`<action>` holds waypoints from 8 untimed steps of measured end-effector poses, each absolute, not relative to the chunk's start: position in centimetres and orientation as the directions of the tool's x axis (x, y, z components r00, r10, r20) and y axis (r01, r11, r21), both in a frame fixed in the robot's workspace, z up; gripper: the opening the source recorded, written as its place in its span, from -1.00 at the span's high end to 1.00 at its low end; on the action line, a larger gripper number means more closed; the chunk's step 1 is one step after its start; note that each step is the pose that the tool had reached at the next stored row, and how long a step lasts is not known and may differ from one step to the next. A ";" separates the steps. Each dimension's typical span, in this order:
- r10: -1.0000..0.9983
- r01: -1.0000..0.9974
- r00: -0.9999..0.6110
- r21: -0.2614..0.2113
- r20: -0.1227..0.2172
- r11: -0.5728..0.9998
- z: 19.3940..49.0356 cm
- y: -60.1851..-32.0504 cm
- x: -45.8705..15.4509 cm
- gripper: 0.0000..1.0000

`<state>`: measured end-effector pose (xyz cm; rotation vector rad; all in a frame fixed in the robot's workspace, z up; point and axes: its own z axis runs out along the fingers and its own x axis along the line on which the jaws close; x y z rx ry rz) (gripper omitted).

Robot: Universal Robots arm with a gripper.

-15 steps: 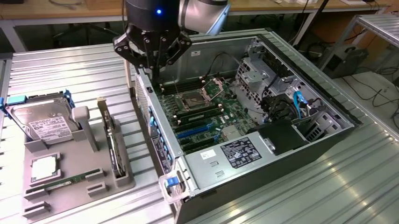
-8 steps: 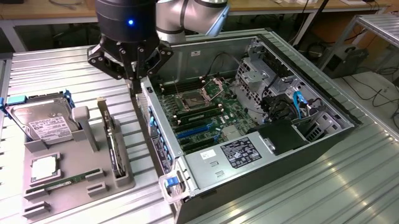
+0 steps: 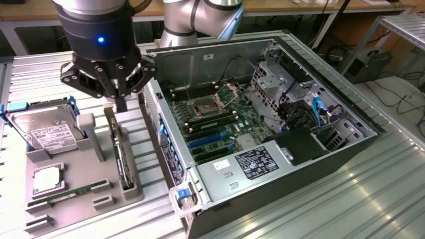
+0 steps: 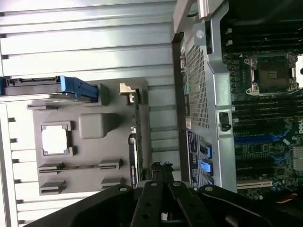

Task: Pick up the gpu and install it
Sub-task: 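Reach for the gpu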

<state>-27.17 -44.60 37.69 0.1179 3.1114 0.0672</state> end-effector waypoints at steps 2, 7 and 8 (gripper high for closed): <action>0.076 0.075 -0.997 0.044 -0.026 0.996 37.3 -44.6 -28.1 0.79; 0.076 0.075 -0.997 0.042 -0.026 0.996 36.9 -44.6 -28.9 0.79; 0.076 0.075 -0.997 0.042 -0.026 0.996 36.9 -44.6 -28.9 0.79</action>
